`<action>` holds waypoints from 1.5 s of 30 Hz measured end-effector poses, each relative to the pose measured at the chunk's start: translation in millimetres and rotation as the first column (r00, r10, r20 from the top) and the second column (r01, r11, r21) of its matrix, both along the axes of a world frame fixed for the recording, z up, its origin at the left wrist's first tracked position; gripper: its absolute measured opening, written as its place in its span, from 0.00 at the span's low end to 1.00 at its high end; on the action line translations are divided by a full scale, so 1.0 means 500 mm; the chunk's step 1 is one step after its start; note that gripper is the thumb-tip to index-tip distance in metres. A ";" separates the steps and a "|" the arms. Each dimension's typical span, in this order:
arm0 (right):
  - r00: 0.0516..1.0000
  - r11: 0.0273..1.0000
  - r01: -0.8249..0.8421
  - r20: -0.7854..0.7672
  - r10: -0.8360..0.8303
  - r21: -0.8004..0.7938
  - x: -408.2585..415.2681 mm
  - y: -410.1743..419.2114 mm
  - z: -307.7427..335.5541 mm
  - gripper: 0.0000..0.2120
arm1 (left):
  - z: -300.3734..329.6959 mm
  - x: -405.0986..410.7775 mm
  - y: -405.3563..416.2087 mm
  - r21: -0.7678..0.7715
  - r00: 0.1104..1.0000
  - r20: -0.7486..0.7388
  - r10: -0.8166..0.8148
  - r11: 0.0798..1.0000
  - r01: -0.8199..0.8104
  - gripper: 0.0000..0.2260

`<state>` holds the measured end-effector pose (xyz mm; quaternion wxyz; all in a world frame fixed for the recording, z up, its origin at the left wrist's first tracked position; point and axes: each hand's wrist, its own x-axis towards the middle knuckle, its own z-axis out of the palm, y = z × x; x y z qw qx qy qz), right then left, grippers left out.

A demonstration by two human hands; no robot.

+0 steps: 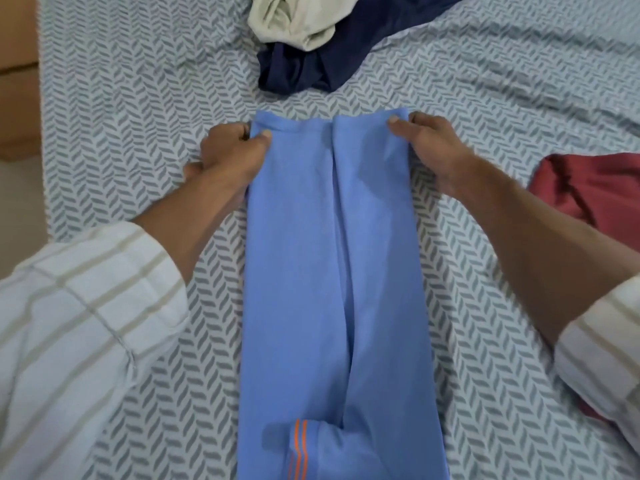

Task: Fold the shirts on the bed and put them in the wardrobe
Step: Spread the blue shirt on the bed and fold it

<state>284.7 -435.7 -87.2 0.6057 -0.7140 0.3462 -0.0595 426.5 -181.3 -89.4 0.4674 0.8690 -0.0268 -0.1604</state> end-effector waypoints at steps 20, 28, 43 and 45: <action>0.955 0.880 -0.254 0.041 0.295 -0.402 -0.288 0.123 0.165 0.12 | 0.239 -0.228 0.198 -0.218 0.929 -0.148 -0.339 0.928 0.303 0.13; 0.900 0.829 -0.393 0.018 0.436 -0.398 -0.421 0.168 0.052 0.17 | 0.126 -0.316 0.298 0.005 0.883 -0.143 -0.447 0.892 0.452 0.20; 0.987 0.625 -0.153 -0.147 0.061 -0.766 -0.271 0.154 -0.031 0.22 | 0.017 -0.210 0.150 0.166 0.959 0.047 -0.279 0.949 0.268 0.08; 0.987 0.644 -0.153 -0.146 0.065 -0.750 -0.273 0.147 -0.041 0.19 | 0.013 -0.210 0.152 0.150 0.951 0.056 -0.304 0.944 0.293 0.10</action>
